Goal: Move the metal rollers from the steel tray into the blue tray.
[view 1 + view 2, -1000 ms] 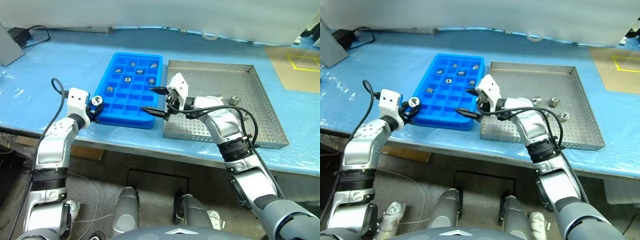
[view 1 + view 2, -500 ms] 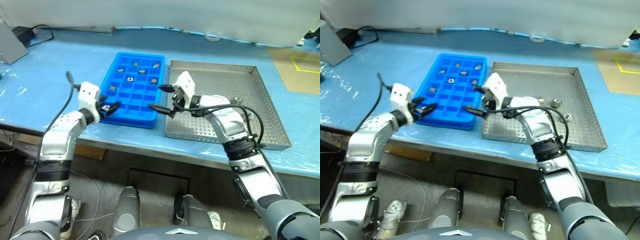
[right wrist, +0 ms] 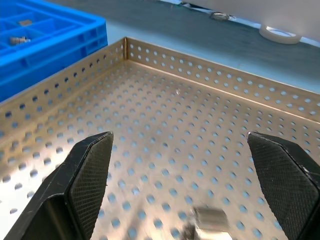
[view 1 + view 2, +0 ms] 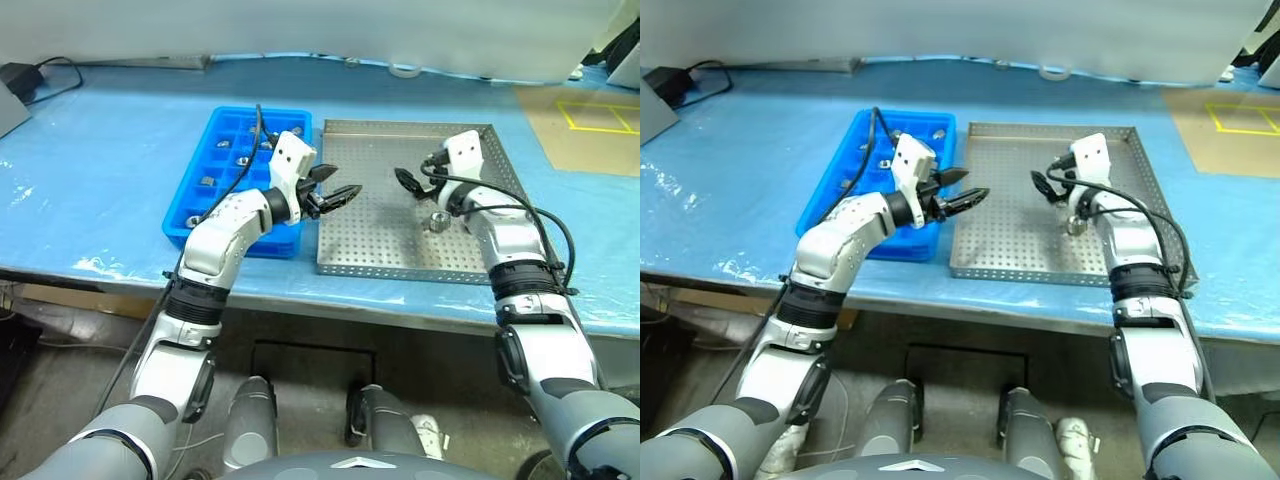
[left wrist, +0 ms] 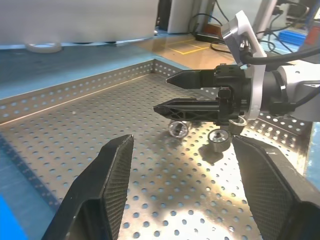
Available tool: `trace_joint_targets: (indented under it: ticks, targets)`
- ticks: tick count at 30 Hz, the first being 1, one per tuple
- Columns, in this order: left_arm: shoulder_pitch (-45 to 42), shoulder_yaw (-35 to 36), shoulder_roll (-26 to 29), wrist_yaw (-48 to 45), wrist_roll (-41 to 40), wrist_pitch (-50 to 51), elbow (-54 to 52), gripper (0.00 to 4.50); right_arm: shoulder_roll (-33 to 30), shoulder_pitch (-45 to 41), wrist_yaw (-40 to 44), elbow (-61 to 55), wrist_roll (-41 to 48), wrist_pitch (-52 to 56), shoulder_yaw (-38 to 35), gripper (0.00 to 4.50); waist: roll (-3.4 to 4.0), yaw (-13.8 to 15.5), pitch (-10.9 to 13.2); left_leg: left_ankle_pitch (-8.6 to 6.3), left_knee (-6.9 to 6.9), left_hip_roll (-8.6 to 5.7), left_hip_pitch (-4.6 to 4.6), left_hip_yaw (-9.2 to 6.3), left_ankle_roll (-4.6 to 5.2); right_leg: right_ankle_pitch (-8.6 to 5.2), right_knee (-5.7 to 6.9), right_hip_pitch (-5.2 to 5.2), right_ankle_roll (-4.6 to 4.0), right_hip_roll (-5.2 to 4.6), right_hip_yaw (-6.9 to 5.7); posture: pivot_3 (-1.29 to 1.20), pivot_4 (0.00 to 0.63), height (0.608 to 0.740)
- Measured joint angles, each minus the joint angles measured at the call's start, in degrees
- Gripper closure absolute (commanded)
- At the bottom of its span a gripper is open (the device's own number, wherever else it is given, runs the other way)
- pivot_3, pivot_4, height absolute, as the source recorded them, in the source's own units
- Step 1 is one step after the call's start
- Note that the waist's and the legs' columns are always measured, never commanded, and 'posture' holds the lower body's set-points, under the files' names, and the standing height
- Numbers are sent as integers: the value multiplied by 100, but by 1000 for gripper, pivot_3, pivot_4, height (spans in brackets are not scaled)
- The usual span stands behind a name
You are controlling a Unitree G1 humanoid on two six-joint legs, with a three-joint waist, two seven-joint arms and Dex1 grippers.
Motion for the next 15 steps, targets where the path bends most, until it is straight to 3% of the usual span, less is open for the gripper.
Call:
trace_joint_targets:
  ticks: [10, 15]
  targets:
    - [-170, 49, -2, -128, -59, -158, 661, 1176, -570, 1347, 535, -1792, 378, 874, -309, 0, 0, -60, 0, -4, 20, 0, 18, 0, 8, 1, 9, 20, 0, -2, 4, 14, 150, 740]
    - [-787, -101, -299, -67, 342, -749, 1973, 1176, -580, 1548, 374, -2071, 494, 1166, -559, 0, 1, -36, -1, -3, 23, -10, 12, -1, 8, 2, 8, 21, 2, -9, 5, -45, 150, 740]
